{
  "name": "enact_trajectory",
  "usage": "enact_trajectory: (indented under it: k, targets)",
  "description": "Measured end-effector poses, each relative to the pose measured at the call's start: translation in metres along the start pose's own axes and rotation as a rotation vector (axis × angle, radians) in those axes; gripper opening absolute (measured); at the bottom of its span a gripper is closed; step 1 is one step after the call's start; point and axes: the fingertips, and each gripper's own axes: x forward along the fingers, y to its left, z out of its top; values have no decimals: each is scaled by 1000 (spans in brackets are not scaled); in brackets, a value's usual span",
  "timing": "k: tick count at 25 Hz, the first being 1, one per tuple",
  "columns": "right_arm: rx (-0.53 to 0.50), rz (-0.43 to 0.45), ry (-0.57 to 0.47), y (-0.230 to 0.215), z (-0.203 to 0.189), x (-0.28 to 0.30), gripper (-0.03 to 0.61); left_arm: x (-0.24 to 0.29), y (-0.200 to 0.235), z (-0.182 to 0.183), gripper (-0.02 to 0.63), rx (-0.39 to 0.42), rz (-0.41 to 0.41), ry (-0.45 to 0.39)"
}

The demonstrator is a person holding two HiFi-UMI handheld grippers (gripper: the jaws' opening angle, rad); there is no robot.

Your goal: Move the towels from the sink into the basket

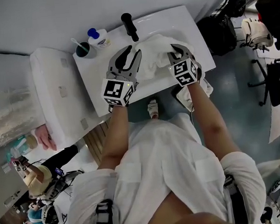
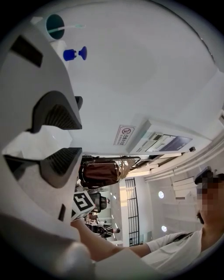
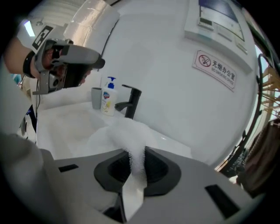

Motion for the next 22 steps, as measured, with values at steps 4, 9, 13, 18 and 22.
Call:
enact_trajectory:
  k: [4, 9, 13, 18, 22]
  targets:
    - [42, -68, -61, -26, 6, -34, 74, 9, -19, 11, 121, 12, -23, -15]
    - [100, -151, -123, -55, 5, -81, 74, 20, -51, 23, 121, 24, -60, -34]
    - [153, -220, -163, -81, 0, -123, 74, 32, -79, 35, 121, 42, -98, -47]
    - [209, -304, -192, -111, -21, -179, 74, 51, -123, 48, 121, 52, -155, -61]
    - [251, -377, -189, -132, -49, -226, 72, 65, -164, 55, 121, 57, -206, -69]
